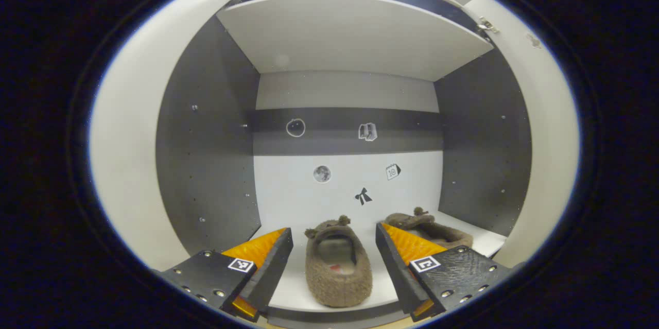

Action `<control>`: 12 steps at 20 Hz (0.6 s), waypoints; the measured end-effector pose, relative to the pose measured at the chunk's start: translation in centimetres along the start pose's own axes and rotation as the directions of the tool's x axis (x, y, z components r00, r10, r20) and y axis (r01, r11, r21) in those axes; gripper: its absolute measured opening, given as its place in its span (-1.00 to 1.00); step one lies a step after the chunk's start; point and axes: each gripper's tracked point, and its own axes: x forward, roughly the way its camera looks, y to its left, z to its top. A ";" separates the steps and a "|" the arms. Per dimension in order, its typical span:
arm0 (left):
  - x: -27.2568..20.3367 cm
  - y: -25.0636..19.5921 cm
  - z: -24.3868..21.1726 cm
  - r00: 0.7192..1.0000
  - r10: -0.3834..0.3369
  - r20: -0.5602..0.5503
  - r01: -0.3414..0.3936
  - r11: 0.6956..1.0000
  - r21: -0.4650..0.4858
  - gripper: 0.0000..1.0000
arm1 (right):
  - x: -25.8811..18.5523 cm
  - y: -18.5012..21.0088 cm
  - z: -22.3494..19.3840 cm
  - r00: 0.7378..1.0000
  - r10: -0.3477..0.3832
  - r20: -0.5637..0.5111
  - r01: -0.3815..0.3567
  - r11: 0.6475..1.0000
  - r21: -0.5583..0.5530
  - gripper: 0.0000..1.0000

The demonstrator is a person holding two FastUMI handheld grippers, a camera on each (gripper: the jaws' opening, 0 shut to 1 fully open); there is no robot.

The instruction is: Grab one shoe with the right hand and put it into the shoe cabinet, grab the other shoe with the left hand and put it into the shoe cabinet; then close the right door with the right hand and the left door with the left hand.

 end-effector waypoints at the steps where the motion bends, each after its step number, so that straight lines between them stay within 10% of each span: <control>1: -1.3 -0.4 0.1 1.000 -0.002 0.004 0.002 1.000 0.009 0.87 | -0.5 -0.1 0.2 1.000 0.001 0.007 -0.001 1.000 -0.005 0.96; 12: -17.6 -2.4 -0.2 0.999 -0.011 0.036 0.011 1.000 0.006 0.96 | -4.3 -2.1 2.3 0.996 0.063 0.062 -0.065 0.998 0.027 0.96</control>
